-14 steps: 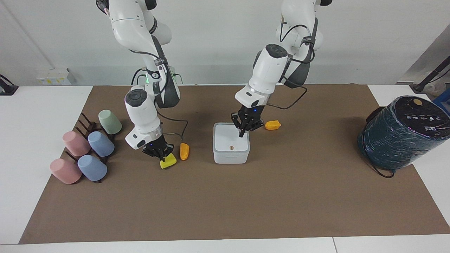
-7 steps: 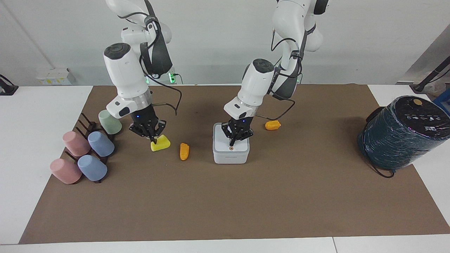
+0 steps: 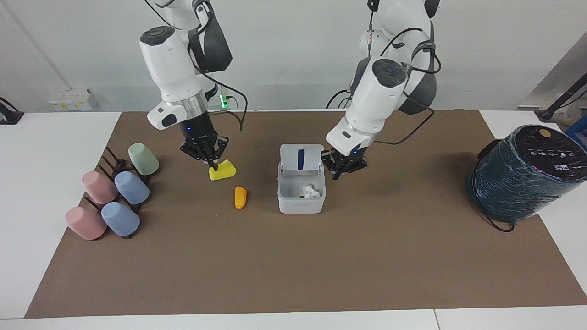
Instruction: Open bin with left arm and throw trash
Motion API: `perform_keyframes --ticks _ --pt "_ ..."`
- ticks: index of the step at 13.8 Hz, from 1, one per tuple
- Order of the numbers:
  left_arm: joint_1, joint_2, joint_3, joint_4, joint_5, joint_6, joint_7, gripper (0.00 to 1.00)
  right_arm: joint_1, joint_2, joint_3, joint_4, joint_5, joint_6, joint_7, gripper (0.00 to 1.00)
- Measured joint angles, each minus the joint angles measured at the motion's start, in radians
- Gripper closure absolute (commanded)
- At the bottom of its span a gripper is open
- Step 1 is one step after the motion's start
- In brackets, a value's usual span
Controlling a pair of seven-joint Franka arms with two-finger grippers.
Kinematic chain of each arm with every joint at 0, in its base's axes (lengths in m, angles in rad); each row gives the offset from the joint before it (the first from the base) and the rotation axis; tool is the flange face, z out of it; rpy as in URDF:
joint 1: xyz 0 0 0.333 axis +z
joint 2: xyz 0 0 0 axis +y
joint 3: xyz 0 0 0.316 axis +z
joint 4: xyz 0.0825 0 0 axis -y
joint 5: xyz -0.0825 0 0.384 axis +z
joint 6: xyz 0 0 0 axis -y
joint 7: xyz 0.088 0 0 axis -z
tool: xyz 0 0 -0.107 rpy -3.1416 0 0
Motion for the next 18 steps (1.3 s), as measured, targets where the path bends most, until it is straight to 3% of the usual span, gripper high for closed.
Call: perform_keyframes --ticks 1,5,6,11,15,18 --pt "0.023 -0.005 0.000 0.004 0.000 -0.016 0.025 0.54 0.031 0.012 0.001 -0.002 0.000 0.025 0.053 1.00" --pt "0.059 -0.019 0.000 -0.083 0.000 0.034 0.122 0.07 0.132 0.107 0.002 0.000 0.000 0.204 0.217 1.00" --pt "0.067 -0.029 0.000 -0.123 0.000 0.059 0.184 0.00 0.149 0.141 0.002 0.011 0.000 0.241 0.243 1.00" --pt "0.124 -0.100 0.004 -0.296 0.000 0.102 0.671 0.00 0.240 0.259 0.002 0.090 0.000 0.291 0.319 1.00" --pt "0.137 -0.152 0.002 -0.429 0.062 0.220 1.093 0.00 0.280 0.284 0.001 0.092 0.000 0.303 0.373 1.00" --pt "0.132 -0.181 -0.008 -0.518 0.077 0.280 1.242 0.00 0.287 0.294 0.001 0.056 0.000 0.375 0.388 1.00"
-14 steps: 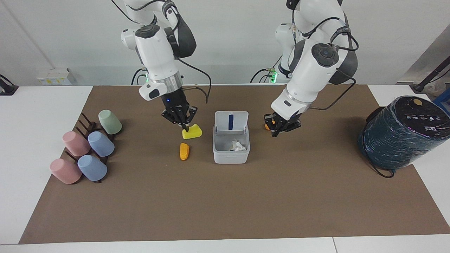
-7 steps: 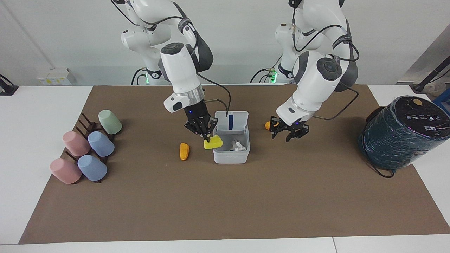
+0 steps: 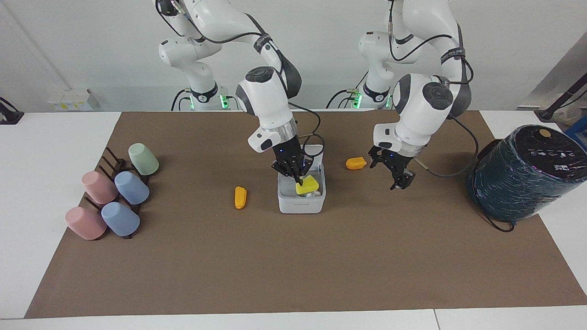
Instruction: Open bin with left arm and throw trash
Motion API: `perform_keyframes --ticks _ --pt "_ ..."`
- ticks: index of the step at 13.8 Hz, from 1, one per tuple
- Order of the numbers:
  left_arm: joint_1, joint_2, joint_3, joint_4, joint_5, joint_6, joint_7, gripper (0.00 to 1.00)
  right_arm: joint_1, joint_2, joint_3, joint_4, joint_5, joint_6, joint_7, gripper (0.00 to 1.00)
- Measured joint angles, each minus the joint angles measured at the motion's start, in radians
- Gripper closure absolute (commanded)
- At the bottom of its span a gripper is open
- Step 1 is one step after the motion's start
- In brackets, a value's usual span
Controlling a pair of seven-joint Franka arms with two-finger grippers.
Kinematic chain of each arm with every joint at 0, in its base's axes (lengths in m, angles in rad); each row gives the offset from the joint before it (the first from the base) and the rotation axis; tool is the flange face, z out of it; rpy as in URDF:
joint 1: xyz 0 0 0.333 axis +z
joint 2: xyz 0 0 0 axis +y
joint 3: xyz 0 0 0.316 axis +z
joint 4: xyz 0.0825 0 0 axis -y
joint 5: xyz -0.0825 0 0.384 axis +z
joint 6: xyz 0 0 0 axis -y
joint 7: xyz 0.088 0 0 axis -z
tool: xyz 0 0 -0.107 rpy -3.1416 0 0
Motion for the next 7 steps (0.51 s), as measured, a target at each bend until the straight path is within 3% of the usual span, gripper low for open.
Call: perform_keyframes --ticks 2,3,4,5,6,7 --pt "-0.021 -0.022 -0.002 -0.053 0.014 0.004 0.068 0.00 0.005 0.003 0.000 -0.038 0.000 0.035 0.001 0.98" --pt "-0.043 -0.033 -0.004 -0.080 0.037 0.008 0.089 0.00 0.006 0.003 0.000 -0.048 0.000 0.037 0.001 0.92" --pt "-0.069 -0.043 -0.005 -0.108 0.051 0.016 0.096 0.00 0.006 0.003 0.000 -0.055 0.000 0.037 0.001 0.74" --pt "-0.099 -0.053 -0.006 -0.142 0.058 0.032 0.097 0.00 0.006 0.002 0.000 -0.062 0.000 0.037 0.001 0.45" --pt "-0.120 -0.061 -0.007 -0.175 0.061 0.044 0.097 0.00 0.006 0.001 0.000 -0.067 0.000 0.037 0.001 0.32" --pt "-0.133 -0.067 -0.008 -0.203 0.063 0.050 0.097 0.00 0.006 -0.001 -0.001 -0.070 0.000 0.037 0.002 0.00"
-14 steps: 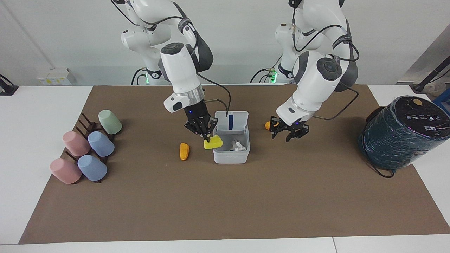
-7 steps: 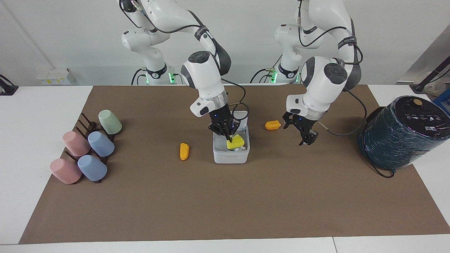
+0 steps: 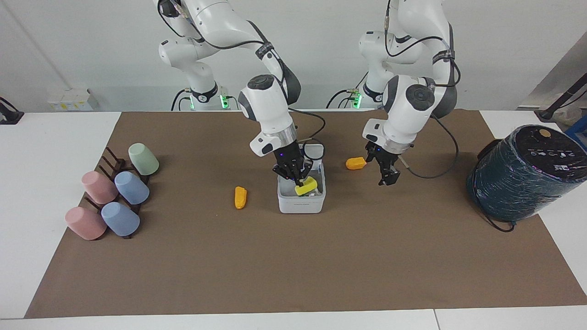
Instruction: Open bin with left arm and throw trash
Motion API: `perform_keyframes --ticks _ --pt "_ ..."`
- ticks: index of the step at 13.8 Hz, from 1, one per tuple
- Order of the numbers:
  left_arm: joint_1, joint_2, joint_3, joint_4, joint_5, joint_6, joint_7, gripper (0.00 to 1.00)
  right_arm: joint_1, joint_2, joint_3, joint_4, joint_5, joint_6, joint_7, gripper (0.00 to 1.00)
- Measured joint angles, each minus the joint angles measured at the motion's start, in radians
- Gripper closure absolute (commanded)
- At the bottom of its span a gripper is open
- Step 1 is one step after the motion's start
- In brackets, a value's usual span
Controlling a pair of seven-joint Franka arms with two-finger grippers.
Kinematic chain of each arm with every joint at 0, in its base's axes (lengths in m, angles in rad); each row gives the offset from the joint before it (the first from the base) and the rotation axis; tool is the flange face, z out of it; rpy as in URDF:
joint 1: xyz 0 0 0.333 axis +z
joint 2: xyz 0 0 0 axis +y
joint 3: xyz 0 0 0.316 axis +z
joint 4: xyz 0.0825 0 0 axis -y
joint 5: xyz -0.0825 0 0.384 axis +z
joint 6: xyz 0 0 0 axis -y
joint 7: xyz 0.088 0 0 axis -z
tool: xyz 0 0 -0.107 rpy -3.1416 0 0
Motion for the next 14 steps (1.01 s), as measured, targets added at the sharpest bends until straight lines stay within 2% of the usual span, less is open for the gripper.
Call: perform_keyframes --ticks 3,6,7,9,11,13,14 --pt "-0.009 -0.006 0.001 -0.067 0.003 0.011 0.007 0.00 -0.001 -0.028 -0.003 0.000 0.000 -0.020 0.001 0.00" --pt "-0.009 -0.006 0.003 -0.116 0.004 0.065 0.014 0.00 -0.002 -0.093 -0.004 0.000 0.000 -0.084 0.002 0.00" --pt "-0.009 -0.006 0.003 -0.124 0.004 0.074 0.014 0.10 -0.003 -0.119 -0.005 0.000 0.000 -0.112 0.002 0.00" --pt "-0.009 -0.006 0.003 -0.132 0.004 0.077 0.015 0.22 -0.022 -0.164 -0.010 -0.001 0.000 -0.178 0.002 0.00" --pt "-0.009 -0.006 0.003 -0.139 0.004 0.078 0.006 0.24 -0.072 -0.180 -0.013 -0.005 -0.002 -0.210 -0.019 0.00" --pt "-0.009 -0.007 0.003 -0.153 0.004 0.079 -0.029 0.43 -0.138 -0.178 -0.014 -0.020 -0.003 -0.218 -0.127 0.00" --pt "-0.011 -0.007 0.002 -0.158 0.004 0.080 -0.036 0.58 -0.166 -0.174 -0.014 -0.033 -0.003 -0.218 -0.193 0.00"
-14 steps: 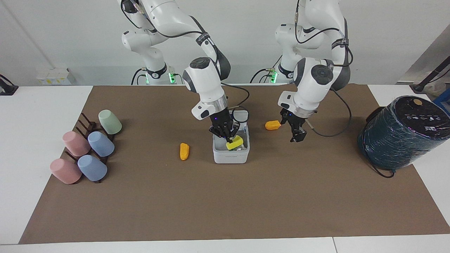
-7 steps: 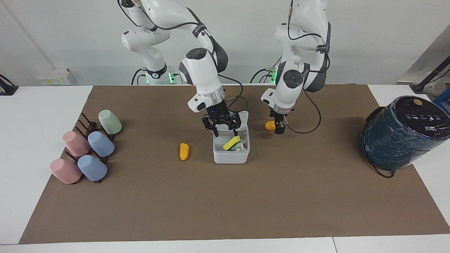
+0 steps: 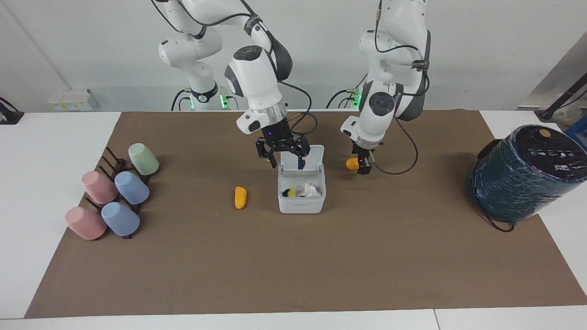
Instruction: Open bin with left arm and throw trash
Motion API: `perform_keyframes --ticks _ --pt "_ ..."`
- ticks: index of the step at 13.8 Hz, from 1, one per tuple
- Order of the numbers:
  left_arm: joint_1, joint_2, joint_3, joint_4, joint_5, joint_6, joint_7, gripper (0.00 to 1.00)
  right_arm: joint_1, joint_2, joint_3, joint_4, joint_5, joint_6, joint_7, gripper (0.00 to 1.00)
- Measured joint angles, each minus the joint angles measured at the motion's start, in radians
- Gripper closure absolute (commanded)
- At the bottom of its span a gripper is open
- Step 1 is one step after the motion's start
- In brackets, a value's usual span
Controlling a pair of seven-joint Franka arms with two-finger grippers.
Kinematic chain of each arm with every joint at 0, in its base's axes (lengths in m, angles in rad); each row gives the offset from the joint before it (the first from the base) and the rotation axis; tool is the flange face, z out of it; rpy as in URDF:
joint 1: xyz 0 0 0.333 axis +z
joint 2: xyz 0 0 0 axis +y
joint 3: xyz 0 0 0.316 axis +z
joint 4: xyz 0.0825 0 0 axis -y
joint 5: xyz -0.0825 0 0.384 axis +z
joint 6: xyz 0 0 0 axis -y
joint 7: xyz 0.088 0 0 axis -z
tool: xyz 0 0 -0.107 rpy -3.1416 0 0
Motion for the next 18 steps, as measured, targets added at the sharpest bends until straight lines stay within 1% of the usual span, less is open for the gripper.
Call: perform_keyframes --ticks 1,2,4,5,6,8,10,11,12,13,14,15,17,18 --pt "-0.004 0.000 0.000 -0.003 0.000 0.000 -0.004 0.69 -0.025 0.006 0.000 -0.015 0.000 0.000 -0.065 0.00" --pt "-0.009 -0.001 0.000 -0.005 0.000 0.001 -0.008 0.71 -0.048 0.014 -0.001 -0.034 0.000 0.001 -0.130 0.00" --pt "-0.011 -0.003 0.001 -0.005 0.000 0.001 -0.012 0.87 -0.081 0.031 -0.001 -0.071 0.000 0.002 -0.217 0.00" --pt "-0.011 -0.005 0.003 -0.005 0.000 0.002 -0.015 0.98 -0.086 0.036 -0.001 -0.093 0.000 0.002 -0.237 0.00" --pt "-0.010 -0.006 0.006 0.000 0.000 0.003 -0.030 1.00 -0.086 0.040 0.000 -0.121 0.000 0.005 -0.244 0.00" --pt "-0.010 -0.008 0.008 0.025 0.000 0.006 -0.070 1.00 -0.085 0.053 0.003 -0.167 0.000 0.049 -0.245 0.00" --pt "-0.008 -0.008 0.010 0.082 0.000 0.002 -0.086 1.00 -0.085 0.082 0.003 -0.193 0.000 0.111 -0.245 0.00" --pt "-0.004 -0.008 0.012 0.132 0.000 -0.022 -0.090 1.00 -0.085 0.102 0.003 -0.199 0.000 0.138 -0.245 0.01" --pt "0.005 -0.005 0.013 0.194 0.000 -0.066 -0.102 1.00 -0.084 0.121 0.004 -0.202 0.000 0.162 -0.245 0.21" --pt "0.017 0.001 0.015 0.273 0.000 -0.128 -0.134 1.00 -0.083 0.141 0.005 -0.203 0.000 0.183 -0.245 0.51" --pt "0.027 0.012 0.015 0.358 0.000 -0.192 -0.194 1.00 -0.080 0.157 0.006 -0.203 0.000 0.201 -0.246 0.79" --pt "0.033 0.029 0.016 0.449 0.000 -0.249 -0.287 1.00 -0.080 0.165 0.006 -0.203 -0.002 0.210 -0.246 0.94" --pt "0.029 0.072 0.008 0.583 -0.001 -0.301 -0.513 1.00 -0.080 0.164 0.003 -0.202 -0.002 0.212 -0.246 1.00" --pt "0.023 0.093 -0.001 0.620 -0.004 -0.304 -0.642 1.00 -0.079 0.163 0.005 -0.199 -0.002 0.215 -0.246 1.00"
